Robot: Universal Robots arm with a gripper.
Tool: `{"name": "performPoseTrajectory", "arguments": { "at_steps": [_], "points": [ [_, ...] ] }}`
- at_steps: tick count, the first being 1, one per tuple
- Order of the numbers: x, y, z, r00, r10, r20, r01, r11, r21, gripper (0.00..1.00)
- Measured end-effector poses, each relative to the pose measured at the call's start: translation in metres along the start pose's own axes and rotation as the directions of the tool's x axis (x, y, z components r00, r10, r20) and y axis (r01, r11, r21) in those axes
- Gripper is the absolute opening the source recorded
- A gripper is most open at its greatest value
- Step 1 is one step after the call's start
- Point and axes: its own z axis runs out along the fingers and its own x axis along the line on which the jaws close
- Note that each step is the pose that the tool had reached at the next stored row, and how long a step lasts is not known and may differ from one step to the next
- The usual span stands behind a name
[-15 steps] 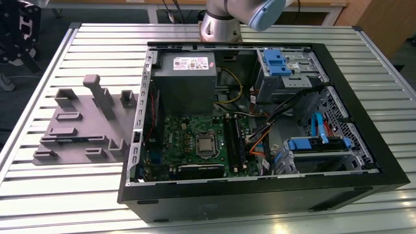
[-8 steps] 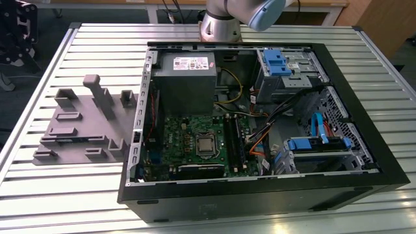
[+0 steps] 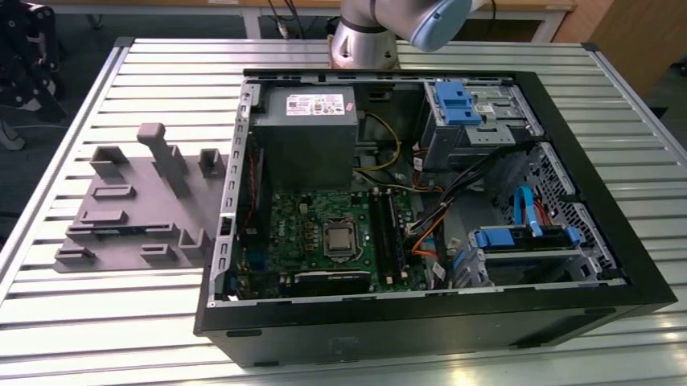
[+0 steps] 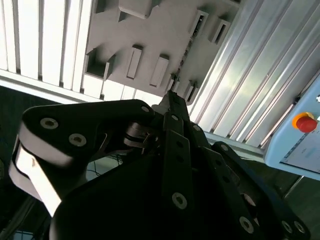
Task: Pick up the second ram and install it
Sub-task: 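Pick up the second ram and move it above second insertion slot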
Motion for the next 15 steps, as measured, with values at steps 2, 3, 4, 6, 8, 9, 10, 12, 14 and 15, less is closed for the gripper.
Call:
{"name": "performPoseTrajectory", "arguments": {
  "at_steps": [2, 3, 4, 6, 8, 9, 10, 12, 14, 15],
  "points": [
    [0.0, 0.0001, 0.0002, 0.9995, -0.032, -0.0015, 0.032, 0.9995, -0.0009, 0.11],
    [0.0001, 0.0004, 0.0002, 0.9991, -0.043, -0.002, 0.043, 0.9991, -0.0012, 0.11],
    [0.0002, 0.0008, 0.0003, 0.9988, -0.048, -0.0022, 0.048, 0.9988, -0.0013, 0.11],
    [0.0002, 0.0008, 0.0004, 0.9988, -0.048, -0.0021, 0.048, 0.9988, -0.0012, 0.11],
    [0.0002, 0.0008, 0.0005, 0.9988, -0.048, -0.002, 0.048, 0.9988, -0.0011, 0.23],
    [0.0002, 0.0008, 0.0004, 0.9988, -0.048, -0.0021, 0.048, 0.9988, -0.0012, 0.23],
    [0.0002, 0.0008, 0.0004, 0.9988, -0.048, -0.002, 0.048, 0.9988, -0.0012, 0.29],
    [0.0002, 0.0009, 0.0005, 0.9988, -0.048, -0.0021, 0.048, 0.9988, -0.0012, 0.35],
    [0.0003, 0.0009, 0.0009, 0.9988, -0.048, -0.002, 0.048, 0.9988, -0.0011, 0.47],
    [0.0003, 0.001, 0.0016, 0.9988, -0.048, -0.0018, 0.048, 0.9988, -0.0009, 0.47]
  ]
}}
